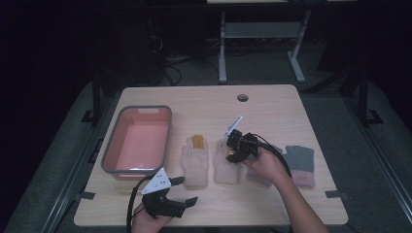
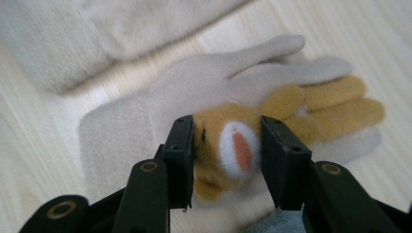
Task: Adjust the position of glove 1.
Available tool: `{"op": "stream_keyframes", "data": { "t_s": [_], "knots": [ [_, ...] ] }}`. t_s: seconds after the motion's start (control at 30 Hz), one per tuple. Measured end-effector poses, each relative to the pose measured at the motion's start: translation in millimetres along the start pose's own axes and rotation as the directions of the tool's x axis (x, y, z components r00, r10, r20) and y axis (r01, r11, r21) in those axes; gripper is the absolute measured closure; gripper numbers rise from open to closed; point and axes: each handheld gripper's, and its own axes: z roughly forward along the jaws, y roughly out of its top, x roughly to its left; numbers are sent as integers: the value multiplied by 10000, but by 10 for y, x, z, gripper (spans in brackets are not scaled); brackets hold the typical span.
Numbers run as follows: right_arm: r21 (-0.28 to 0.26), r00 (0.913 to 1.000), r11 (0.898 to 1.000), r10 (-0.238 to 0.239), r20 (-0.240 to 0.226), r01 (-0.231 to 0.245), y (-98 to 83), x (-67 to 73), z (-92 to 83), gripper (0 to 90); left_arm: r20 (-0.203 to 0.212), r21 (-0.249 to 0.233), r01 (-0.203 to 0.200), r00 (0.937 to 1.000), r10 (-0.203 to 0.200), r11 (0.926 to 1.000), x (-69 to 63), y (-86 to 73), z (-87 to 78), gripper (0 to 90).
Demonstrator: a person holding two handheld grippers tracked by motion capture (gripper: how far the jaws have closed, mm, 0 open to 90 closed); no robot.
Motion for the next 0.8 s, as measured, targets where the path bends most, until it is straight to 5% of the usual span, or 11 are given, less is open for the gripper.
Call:
{"op": "stream_keyframes", "data": {
  "t_s": [0.5, 0.8],
  "knots": [
    [-625, 9969, 9949, -788, 26, 788, 342, 166, -276, 586, -38, -47, 43, 10000, -44, 10000, 10, 1, -22, 187],
    [-800, 9902, 9878, -1365, -286, 1338, 638, 297, -192, 586, -74, -119, 147, 9999, -148, 9998, 10, 3, -46, 187]
  ]
}}
